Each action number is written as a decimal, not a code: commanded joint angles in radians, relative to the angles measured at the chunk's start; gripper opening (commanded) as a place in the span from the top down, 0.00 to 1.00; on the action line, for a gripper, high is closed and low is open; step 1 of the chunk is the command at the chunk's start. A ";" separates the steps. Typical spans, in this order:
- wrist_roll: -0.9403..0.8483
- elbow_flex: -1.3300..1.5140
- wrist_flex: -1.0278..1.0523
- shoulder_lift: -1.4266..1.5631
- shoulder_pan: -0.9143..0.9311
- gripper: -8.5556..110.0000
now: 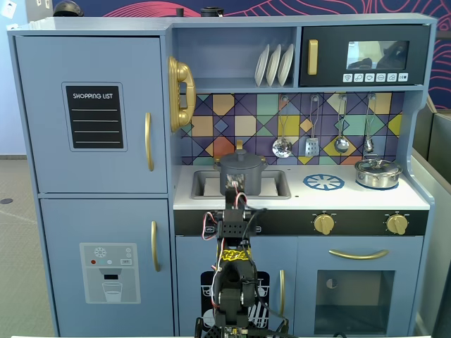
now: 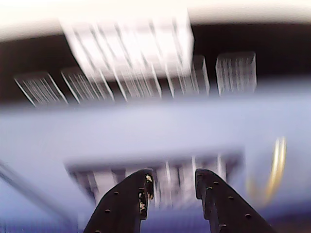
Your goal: Take off the lid from the gray recipient and place it on the counter
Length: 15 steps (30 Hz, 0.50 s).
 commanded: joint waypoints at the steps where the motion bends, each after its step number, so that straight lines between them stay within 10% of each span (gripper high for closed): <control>1: -0.029 -0.147 -0.114 -0.061 -0.012 0.93; 15: 0.037 -0.313 -0.715 -0.410 0.017 0.86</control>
